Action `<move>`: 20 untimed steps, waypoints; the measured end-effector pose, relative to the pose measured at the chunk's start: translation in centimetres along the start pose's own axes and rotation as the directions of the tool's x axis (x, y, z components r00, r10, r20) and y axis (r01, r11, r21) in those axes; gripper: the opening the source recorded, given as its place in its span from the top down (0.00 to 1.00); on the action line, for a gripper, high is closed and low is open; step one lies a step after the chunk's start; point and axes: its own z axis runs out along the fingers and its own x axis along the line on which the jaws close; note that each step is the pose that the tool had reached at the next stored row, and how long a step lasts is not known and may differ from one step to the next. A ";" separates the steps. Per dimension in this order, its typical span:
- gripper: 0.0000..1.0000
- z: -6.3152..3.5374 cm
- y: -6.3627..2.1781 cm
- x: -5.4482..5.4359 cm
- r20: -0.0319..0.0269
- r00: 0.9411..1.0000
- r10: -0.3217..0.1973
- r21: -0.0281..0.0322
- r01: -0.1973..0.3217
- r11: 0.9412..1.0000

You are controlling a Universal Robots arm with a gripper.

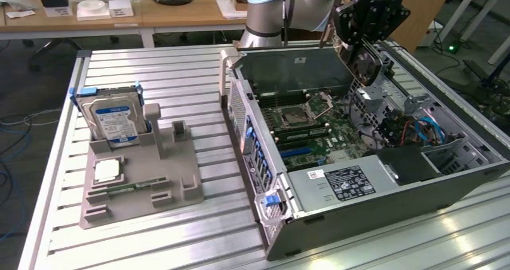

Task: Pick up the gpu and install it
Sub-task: 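Pick up the gpu and move the gpu toward the slot, then insert the gpu into the slot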

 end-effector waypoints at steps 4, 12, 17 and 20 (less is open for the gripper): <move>0.72 0.00 0.00 0.0 0.000 1.000 0.000 0.000 0.000 1.000; 0.72 0.00 0.00 0.0 0.000 1.000 -0.002 0.000 0.002 1.000; 0.72 0.00 0.00 0.0 -0.001 0.997 -0.073 -0.001 0.073 0.997; 0.72 0.00 0.00 0.0 -0.002 0.993 -0.122 -0.002 0.122 0.993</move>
